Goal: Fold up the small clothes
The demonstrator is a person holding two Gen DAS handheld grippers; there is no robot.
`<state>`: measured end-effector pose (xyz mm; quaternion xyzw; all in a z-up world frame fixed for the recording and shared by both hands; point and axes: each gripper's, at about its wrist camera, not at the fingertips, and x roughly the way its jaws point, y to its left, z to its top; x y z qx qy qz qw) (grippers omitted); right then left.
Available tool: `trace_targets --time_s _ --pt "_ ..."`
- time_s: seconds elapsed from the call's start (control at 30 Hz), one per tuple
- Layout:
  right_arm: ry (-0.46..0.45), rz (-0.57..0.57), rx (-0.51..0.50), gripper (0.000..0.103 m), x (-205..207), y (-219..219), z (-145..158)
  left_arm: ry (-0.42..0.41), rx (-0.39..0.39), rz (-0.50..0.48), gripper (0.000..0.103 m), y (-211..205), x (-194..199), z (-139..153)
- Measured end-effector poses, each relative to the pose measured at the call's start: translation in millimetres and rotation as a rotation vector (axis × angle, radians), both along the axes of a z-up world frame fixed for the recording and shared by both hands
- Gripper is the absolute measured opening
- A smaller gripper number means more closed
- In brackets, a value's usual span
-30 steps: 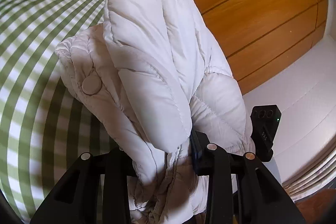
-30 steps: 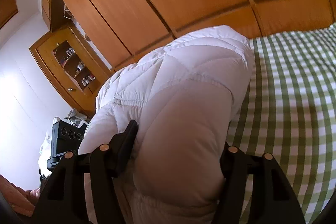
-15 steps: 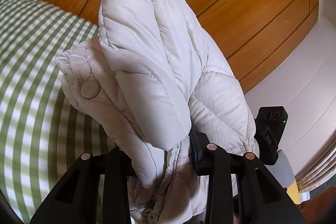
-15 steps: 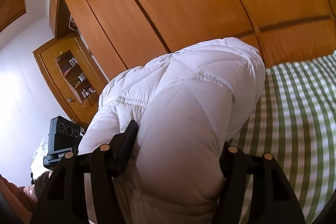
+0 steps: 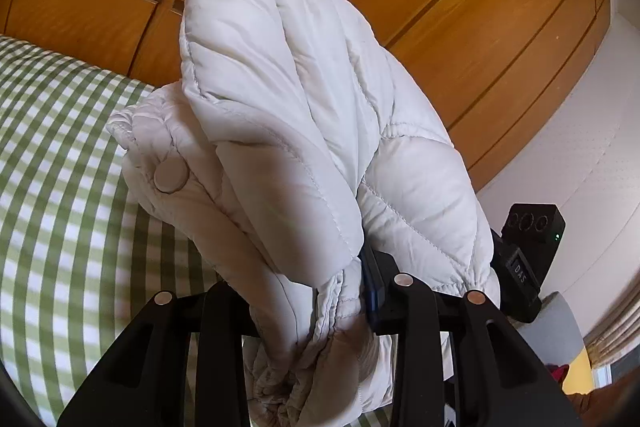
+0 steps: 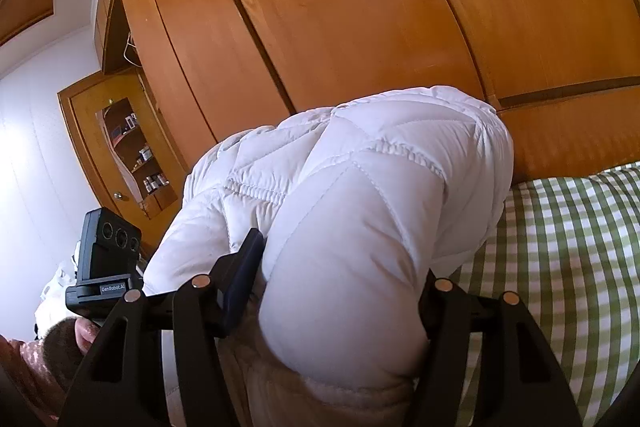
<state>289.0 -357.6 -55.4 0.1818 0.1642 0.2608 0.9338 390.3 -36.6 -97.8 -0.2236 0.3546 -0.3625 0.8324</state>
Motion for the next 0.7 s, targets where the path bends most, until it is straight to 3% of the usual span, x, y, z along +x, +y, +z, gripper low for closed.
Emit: trace_targets --time_s 0.17,0.27,0.37,0.47,0.57,0.7 --pt "0.008 -0.001 0.008 0.061 19.2 -9.8 -13.5 0.003 0.029 0.004 0.032 -13.0 15.8 -4.1" --pt "0.059 -0.024 0.042 0.061 30.7 -20.0 -31.3 0.029 0.055 0.001 0.032 -23.2 29.0 -16.8" --pt "0.194 -0.095 0.085 0.064 40.2 -34.2 -64.3 0.097 0.121 0.0 0.034 -37.8 45.0 -41.1" --pt "0.3 -0.135 0.21 0.068 40.4 -56.3 -100.1 0.158 0.154 0.017 0.045 -46.8 58.5 -70.4" --pt "0.322 -0.145 0.272 0.069 33.2 -67.0 -117.8 0.137 0.187 0.018 0.051 -55.6 61.8 -79.2" --pt "0.326 -0.129 0.29 0.065 26.9 -66.3 -118.3 0.143 0.203 0.023 0.051 -58.9 59.6 -79.1"
